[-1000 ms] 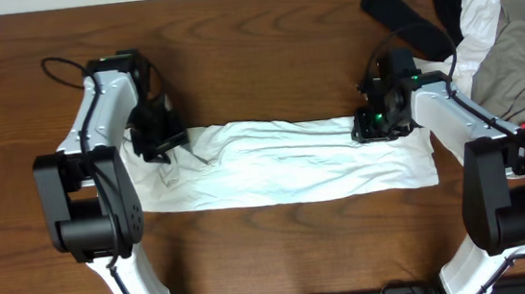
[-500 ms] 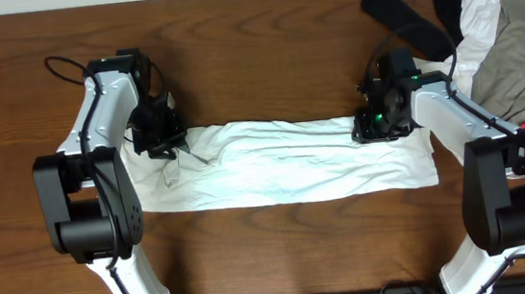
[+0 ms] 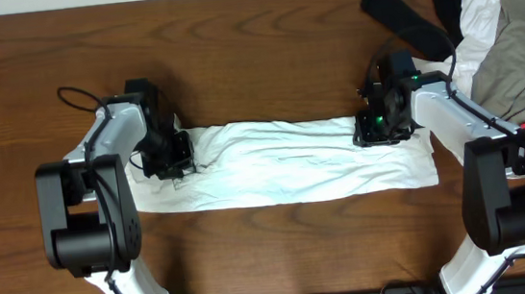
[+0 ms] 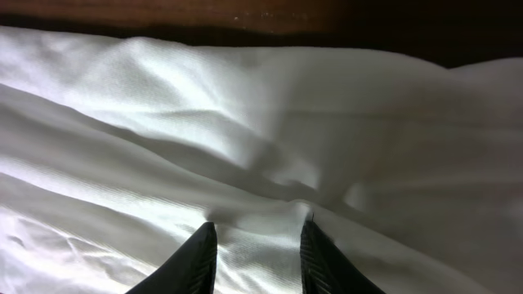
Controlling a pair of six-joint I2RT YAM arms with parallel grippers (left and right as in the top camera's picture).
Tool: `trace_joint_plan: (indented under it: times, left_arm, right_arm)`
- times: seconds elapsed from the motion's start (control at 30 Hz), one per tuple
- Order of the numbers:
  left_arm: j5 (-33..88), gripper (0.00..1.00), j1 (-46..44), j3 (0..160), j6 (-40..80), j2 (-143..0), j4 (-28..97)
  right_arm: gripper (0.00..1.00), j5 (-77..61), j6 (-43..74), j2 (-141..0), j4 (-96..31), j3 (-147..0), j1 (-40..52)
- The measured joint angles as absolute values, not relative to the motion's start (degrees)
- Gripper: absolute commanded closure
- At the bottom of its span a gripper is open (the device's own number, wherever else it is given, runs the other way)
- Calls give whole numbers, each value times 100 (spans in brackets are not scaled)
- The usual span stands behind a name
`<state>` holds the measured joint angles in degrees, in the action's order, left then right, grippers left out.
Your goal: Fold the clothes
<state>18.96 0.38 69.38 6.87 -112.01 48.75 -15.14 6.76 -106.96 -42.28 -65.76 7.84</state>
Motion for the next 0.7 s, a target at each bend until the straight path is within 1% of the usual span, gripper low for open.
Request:
trace_joint_plan:
  times: [0.2,0.4,0.43,0.5,0.53,0.57,0.63,0.7]
  left_arm:
    - [1911,69,45,6871,751,-11135,4803]
    - [1911,68,32,6873,751,-10940,4995]
    - [1911,63,30,6873,751,-10809,5026]
    - [1909,49,25,6875,727,-10420,5041]
    - [1905,45,25,6884,740,-10182,5050]
    - [1903,42,25,6901,751,-9939,5057]
    - [1870,39,25,6958,770,-9459,5054]
    - [1820,38,25,7013,770,-9168,5052]
  right_arm:
    - [68,-1514,679,-10696,-4237,-6576,784]
    - [73,-1511,690,-10696,-4237,-6576,784]
    - [73,-1511,696,-10696,-4239,-6576,784]
    - [73,-1511,696,-10696,-4259,-6578,773]
    - [73,-1511,696,-10696,-4294,-6591,766]
    - [74,-1511,705,-10696,-4370,-6624,749]
    - [74,-1511,744,-10669,-4530,-6731,685]
    - [73,-1511,799,-10589,-4657,-6840,578]
